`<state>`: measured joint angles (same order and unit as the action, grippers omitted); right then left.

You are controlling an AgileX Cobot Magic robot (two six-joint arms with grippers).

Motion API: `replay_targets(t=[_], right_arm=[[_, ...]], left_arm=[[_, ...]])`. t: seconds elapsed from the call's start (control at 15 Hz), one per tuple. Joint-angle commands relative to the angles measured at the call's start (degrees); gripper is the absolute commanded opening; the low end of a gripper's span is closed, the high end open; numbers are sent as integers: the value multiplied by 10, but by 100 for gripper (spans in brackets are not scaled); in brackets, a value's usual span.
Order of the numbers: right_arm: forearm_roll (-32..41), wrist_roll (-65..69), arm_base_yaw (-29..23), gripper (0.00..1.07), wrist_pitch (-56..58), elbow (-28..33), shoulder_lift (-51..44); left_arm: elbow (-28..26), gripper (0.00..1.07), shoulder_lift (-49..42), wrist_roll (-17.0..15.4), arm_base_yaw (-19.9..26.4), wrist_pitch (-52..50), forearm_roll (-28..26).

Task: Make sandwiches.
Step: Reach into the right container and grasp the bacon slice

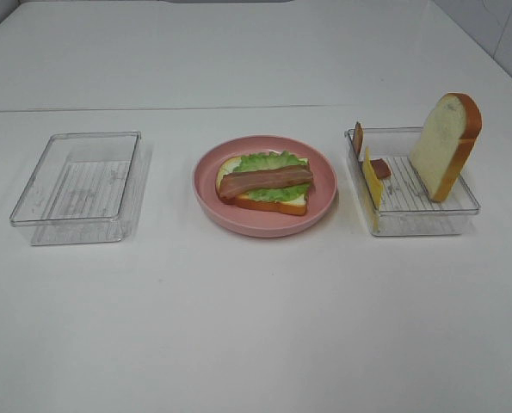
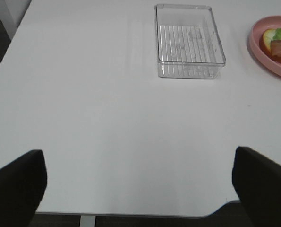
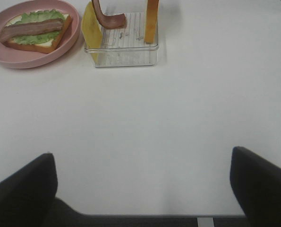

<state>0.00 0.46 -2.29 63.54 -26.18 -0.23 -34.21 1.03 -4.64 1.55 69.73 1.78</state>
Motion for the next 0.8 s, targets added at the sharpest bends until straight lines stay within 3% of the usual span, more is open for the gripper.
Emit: replay_targets(t=[0.07, 0.27, 0.8], right_arm=[[0, -1, 2, 96, -3, 1, -16], [0, -1, 2, 96, -3, 1, -16], [0, -1, 2, 96, -3, 1, -16]], left_arm=[[6, 102, -24, 29, 2, 34, -26], [17, 102, -24, 46, 2, 13, -34], [46, 102, -22, 46, 2, -84, -9]])
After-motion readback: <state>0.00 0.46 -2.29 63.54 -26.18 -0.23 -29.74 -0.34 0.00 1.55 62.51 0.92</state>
